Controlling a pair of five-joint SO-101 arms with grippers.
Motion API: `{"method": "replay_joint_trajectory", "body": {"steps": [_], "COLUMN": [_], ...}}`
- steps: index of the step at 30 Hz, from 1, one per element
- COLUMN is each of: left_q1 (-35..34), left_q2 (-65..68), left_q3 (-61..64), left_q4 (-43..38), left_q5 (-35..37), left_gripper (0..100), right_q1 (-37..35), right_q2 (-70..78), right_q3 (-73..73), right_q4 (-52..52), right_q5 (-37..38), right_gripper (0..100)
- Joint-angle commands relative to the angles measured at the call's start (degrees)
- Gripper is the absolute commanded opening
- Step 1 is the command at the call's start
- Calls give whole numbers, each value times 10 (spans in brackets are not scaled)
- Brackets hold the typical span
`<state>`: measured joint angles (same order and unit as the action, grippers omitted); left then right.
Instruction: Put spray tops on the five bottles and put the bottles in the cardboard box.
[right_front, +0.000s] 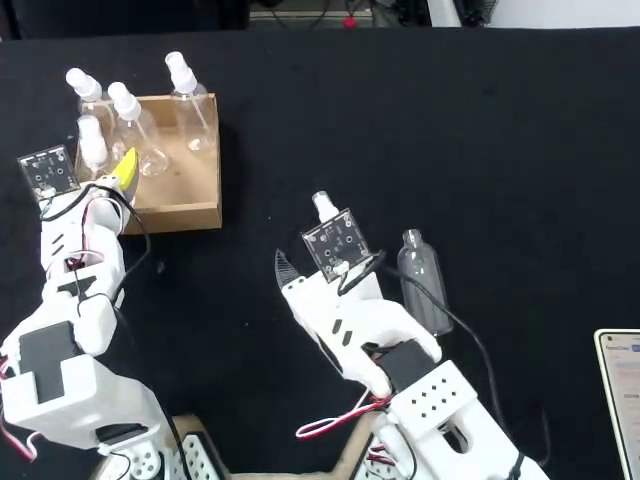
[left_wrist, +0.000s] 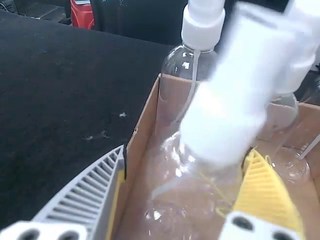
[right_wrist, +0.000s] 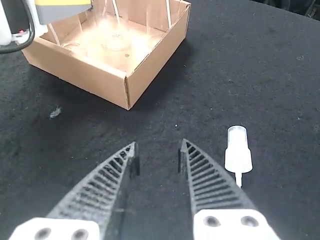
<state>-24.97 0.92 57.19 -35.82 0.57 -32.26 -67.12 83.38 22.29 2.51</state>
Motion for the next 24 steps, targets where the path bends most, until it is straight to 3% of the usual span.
{"method": "replay_joint_trajectory", "body": {"steps": [1,8,24], "left_q1": [-7,-26,-14], "left_q2": [-4,-26,-262], "left_q3": [-3,3,141], "left_q4": [-7,-7,-3], "left_q5": [6,6,3], "left_gripper": [337,339,338], "right_q1": [-4,-4,-3], "right_q2": [-10,-10,-10], "right_q3": [-4,-4,-4], "right_q4": [-19,-19,-19], "right_q5": [2,2,2], "right_gripper": [134,134,134]}}
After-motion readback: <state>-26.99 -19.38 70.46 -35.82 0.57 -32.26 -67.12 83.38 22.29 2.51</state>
